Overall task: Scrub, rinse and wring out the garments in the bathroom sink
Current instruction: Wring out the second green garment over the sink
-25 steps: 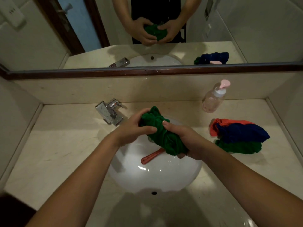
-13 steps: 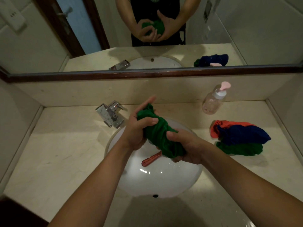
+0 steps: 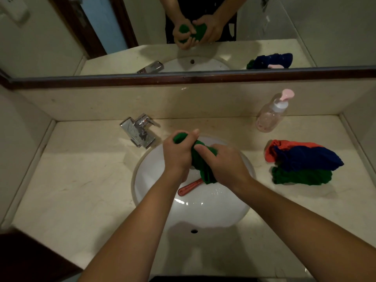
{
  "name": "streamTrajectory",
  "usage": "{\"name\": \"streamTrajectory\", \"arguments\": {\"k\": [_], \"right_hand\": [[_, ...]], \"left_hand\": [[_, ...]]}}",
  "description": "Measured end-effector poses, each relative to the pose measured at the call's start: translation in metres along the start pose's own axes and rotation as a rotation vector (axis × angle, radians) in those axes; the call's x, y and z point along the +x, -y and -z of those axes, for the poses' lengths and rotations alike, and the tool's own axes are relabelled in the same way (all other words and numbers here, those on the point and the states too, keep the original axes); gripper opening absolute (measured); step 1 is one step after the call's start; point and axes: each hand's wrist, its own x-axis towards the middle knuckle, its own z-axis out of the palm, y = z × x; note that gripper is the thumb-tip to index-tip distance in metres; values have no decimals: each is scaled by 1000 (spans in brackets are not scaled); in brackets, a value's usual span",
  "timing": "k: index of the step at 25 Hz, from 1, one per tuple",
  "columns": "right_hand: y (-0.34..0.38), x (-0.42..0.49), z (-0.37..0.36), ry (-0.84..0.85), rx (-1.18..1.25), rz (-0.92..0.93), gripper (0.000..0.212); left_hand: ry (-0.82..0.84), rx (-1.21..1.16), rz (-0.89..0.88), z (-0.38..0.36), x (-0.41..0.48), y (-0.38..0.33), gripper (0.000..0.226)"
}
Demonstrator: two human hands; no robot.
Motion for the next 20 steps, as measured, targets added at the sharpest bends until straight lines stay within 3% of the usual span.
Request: {"name": "streamTrajectory", "arguments": {"k": [5,10,15,18,20], "right_hand": [[-16,14,-3,56,-311,240,54],[-27,23,-17,48,-254,121,64],[-23,15,-7,238,293,-169,77],[-11,11,8,436,328,-204,70],[-5,9,14,469,263,-169,65]], "left_hand": [[-134,55,164,-6,6,12,19],[-187,125,210,-4,12,17,15],[46,70,15,15,12,10,24],[233,142,-1,23,15,1,18],[330,213,-8,25,12,-6,17]]}}
